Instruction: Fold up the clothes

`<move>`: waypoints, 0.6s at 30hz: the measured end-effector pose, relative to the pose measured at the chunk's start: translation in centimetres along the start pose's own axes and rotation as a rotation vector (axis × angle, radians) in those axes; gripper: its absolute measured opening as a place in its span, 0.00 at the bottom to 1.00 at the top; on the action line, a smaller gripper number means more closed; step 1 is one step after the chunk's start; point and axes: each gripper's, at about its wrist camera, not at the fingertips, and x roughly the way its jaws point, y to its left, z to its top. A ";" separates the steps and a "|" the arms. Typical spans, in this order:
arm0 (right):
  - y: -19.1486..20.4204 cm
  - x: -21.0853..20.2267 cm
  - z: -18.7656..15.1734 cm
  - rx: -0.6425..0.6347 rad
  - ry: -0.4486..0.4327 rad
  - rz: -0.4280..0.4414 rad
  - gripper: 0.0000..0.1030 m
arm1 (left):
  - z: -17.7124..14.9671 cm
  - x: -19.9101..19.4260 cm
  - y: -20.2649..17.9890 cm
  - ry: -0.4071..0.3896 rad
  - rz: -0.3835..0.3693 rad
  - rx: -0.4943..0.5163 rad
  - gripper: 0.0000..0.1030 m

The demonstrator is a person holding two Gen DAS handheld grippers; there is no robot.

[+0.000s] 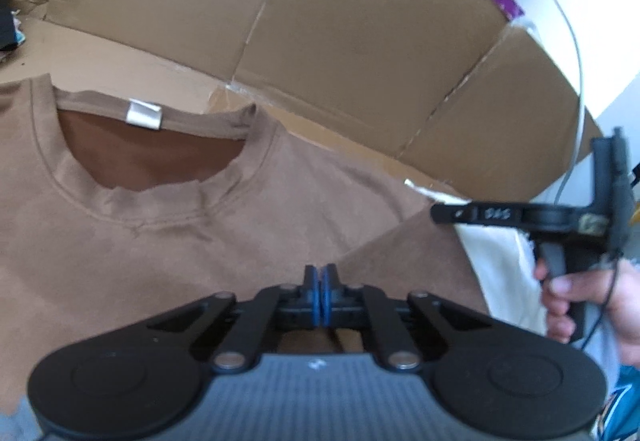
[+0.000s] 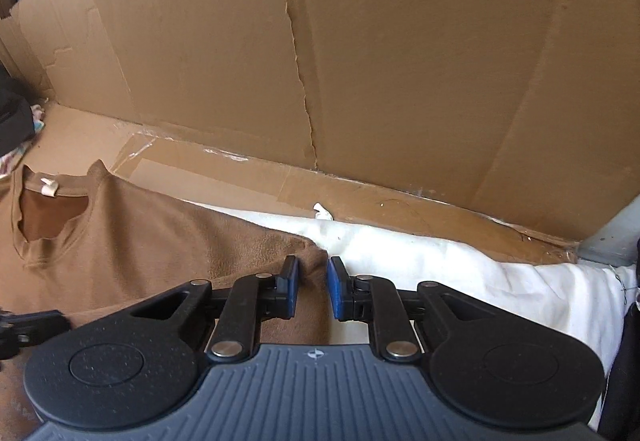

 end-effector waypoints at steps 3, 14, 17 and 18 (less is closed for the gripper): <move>0.5 0.4 0.0 -0.044 -0.010 -0.030 0.21 | 0.2 0.0 -0.4 -0.010 0.013 0.019 0.02; -0.6 -2.9 1.0 -0.074 -0.046 0.017 0.22 | 0.2 0.8 -0.4 0.023 0.083 -0.019 0.19; -1.3 -5.3 0.8 -0.054 -0.074 0.046 0.22 | -0.2 -0.4 -0.1 0.012 0.070 -0.077 0.19; -1.6 -6.2 0.7 -0.046 -0.083 0.052 0.22 | -0.4 -0.9 -0.2 0.010 0.070 -0.086 0.19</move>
